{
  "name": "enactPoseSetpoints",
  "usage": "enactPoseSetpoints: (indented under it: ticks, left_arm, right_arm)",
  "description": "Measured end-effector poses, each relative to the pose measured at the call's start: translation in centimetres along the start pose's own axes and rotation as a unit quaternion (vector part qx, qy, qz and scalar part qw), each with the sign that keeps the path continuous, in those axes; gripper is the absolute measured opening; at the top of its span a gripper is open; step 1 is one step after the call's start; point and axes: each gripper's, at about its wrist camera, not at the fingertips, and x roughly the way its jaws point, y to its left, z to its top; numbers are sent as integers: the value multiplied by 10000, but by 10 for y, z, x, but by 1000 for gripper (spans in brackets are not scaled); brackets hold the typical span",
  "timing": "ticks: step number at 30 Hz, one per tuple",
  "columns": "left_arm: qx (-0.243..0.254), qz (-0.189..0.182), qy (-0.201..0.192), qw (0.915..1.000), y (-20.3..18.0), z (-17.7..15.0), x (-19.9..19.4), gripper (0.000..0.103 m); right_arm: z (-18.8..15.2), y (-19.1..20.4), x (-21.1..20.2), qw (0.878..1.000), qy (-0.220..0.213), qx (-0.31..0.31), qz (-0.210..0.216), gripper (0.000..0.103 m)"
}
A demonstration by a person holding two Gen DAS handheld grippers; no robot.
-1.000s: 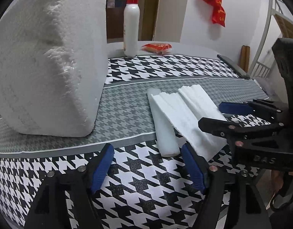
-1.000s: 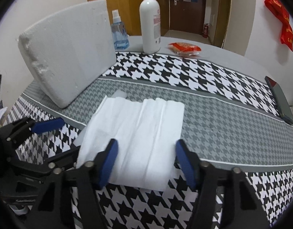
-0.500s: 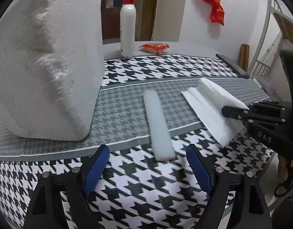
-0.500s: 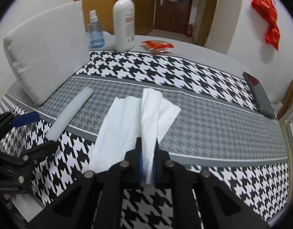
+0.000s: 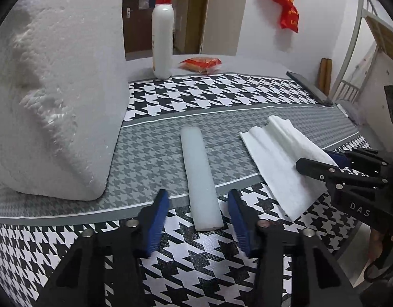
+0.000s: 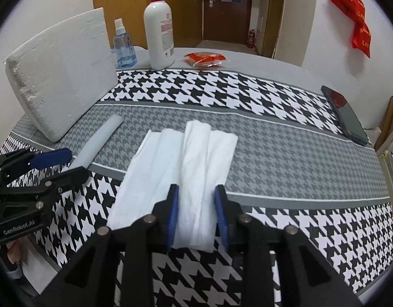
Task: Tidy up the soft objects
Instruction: 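Close the right gripper on the paper towels while the left gripper reaches the white foam strip, then lift the paper towels with the right gripper while the left grips the foam strip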
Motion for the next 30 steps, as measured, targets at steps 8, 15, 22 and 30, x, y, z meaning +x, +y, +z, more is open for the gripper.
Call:
enactPoseSetpoints:
  ticks: [8,15,22,30]
  left_arm:
    - [200,104,-21,9997,-10,0,1,21]
    - [153,33,-43,9999,-7,1,-2,19]
    - [137,12,-98,9999,-5,-1,-6,19]
    - [95,24,-266,9996,1,-2,-19,19]
  right_arm:
    - [1,1,1,10000,-8,7,21,52]
    - [2,6,5,10000,29,-61,25,61]
    - [3,11,7,9999,48,-92,44,61]
    - [2,22,4,9993,-1,-333,195,21]
